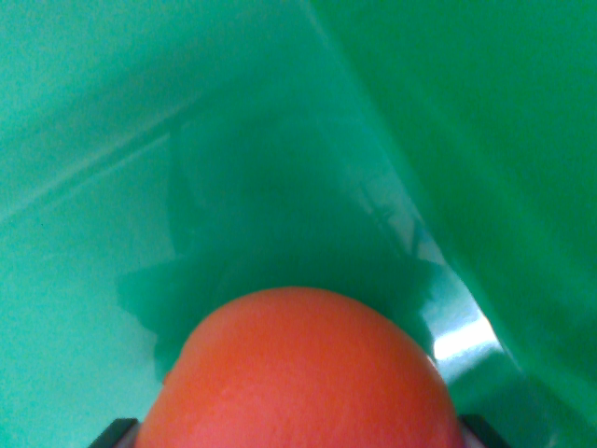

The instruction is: Pick fruit

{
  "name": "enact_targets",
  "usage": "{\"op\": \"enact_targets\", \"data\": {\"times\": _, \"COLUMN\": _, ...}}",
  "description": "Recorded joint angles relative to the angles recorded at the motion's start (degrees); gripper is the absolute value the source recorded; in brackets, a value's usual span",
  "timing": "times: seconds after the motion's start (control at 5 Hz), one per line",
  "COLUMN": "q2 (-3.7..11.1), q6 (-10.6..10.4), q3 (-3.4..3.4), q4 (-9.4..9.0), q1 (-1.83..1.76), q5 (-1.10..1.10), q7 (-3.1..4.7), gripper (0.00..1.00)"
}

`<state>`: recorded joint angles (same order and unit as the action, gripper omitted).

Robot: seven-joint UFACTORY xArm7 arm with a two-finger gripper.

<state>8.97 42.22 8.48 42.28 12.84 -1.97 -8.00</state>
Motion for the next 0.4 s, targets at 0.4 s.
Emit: {"op": "enact_targets", "data": {"times": 0.4, "q2": -0.18, "q6": 0.61, "q3": 0.0, "q4": 0.43, "q1": -0.01, "q5": 0.03, "q7": -0.03, "gripper": 1.0}}
